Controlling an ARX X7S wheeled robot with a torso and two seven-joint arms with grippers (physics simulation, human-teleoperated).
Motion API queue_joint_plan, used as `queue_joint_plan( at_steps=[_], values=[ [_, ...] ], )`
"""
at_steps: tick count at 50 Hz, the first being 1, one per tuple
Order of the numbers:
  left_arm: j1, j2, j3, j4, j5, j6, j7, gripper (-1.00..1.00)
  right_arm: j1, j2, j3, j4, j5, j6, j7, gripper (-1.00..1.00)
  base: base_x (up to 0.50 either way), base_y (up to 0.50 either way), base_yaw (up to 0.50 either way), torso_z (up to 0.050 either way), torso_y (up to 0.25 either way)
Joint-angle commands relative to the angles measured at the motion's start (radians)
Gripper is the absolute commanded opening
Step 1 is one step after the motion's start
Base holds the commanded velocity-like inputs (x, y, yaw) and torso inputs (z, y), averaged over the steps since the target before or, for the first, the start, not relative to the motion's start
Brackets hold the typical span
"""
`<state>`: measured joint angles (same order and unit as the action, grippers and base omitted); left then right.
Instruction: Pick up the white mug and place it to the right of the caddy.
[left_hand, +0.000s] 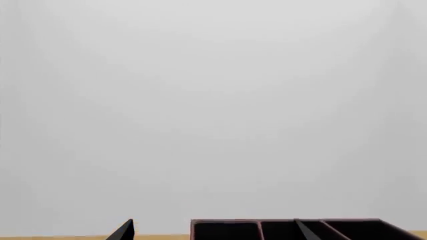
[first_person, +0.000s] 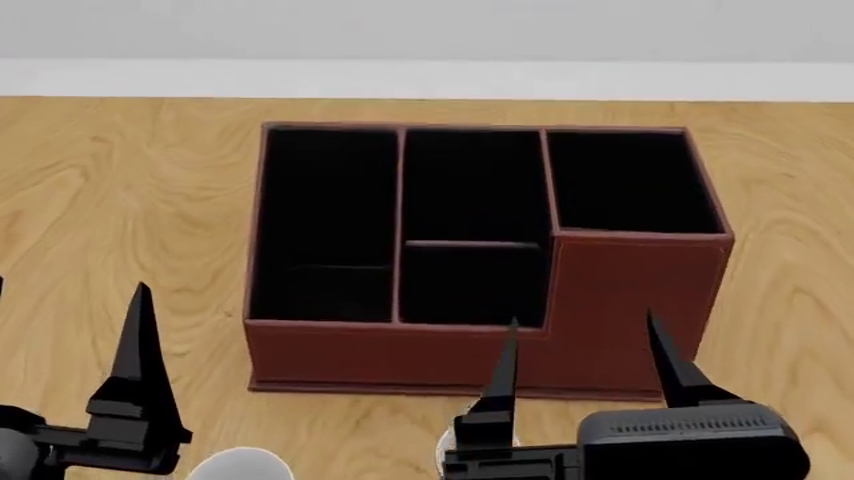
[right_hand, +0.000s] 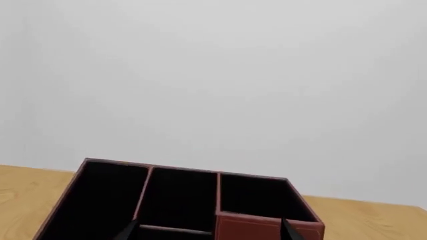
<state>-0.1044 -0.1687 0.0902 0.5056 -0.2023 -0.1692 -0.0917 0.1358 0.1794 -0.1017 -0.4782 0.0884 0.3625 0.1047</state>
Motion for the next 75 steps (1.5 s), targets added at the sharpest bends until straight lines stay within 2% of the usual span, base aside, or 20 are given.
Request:
queue_joint_plan(
  at_steps=[1, 17, 36, 39, 42, 50, 58, 65, 75],
  values=[
    [-0.006, -0.005, 0.009, -0.006, 0.017, 0.007, -0.022, 1.00, -0.002, 0.005, 0.003, 0.004, 0.015, -0.012, 0.006, 1.00, 0.50, 0.00, 0.00, 0.000, 0.000],
    [-0.008, -0.014, 0.009, -0.003, 0.012, 0.009, -0.044, 1.00, -0.007, 0.008, 0.010, -0.009, 0.032, -0.013, 0.026, 1.00, 0.50, 0.00, 0.00, 0.000, 0.001],
    [-0.013, -0.029, 0.015, 0.003, 0.001, 0.001, -0.059, 1.00, -0.010, 0.022, -0.006, -0.022, 0.028, -0.019, 0.047, 1.00, 0.02, 0.00, 0.00, 0.000, 0.000],
    [-0.015, -0.030, 0.012, 0.005, -0.001, -0.001, -0.064, 1.00, -0.010, 0.010, 0.010, -0.060, 0.029, 0.027, 0.083, 1.00, 0.06, 0.00, 0.00, 0.000, 0.000],
    [-0.022, -0.031, 0.006, -0.004, 0.001, -0.001, -0.074, 1.00, 0.006, 0.041, -0.052, -0.165, -0.017, 0.136, 0.082, 1.00, 0.00, 0.00, 0.00, 0.000, 0.000],
    [-0.040, -0.048, -0.033, 0.002, -0.019, -0.034, -0.095, 1.00, 0.094, 0.052, -0.156, -0.378, -0.026, 0.504, 0.078, 1.00, 0.00, 0.00, 0.00, 0.000, 0.000],
    [-0.065, -0.061, -0.074, -0.013, -0.032, -0.060, -0.124, 1.00, 0.167, 0.043, -0.266, -0.483, -0.005, 0.706, 0.054, 1.00, 0.00, 0.00, 0.00, 0.000, 0.000],
    [-0.077, -0.068, -0.091, -0.023, -0.063, -0.079, -0.130, 1.00, 0.218, 0.035, -0.347, -0.524, 0.003, 0.815, 0.053, 1.00, 0.00, 0.00, 0.00, 0.000, 0.000],
    [-0.102, -0.089, -0.148, -0.051, -0.082, -0.103, -0.156, 1.00, 0.256, 0.022, -0.388, -0.538, 0.029, 0.922, 0.043, 1.00, 0.00, 0.00, 0.00, 0.000, 0.000]
  ],
)
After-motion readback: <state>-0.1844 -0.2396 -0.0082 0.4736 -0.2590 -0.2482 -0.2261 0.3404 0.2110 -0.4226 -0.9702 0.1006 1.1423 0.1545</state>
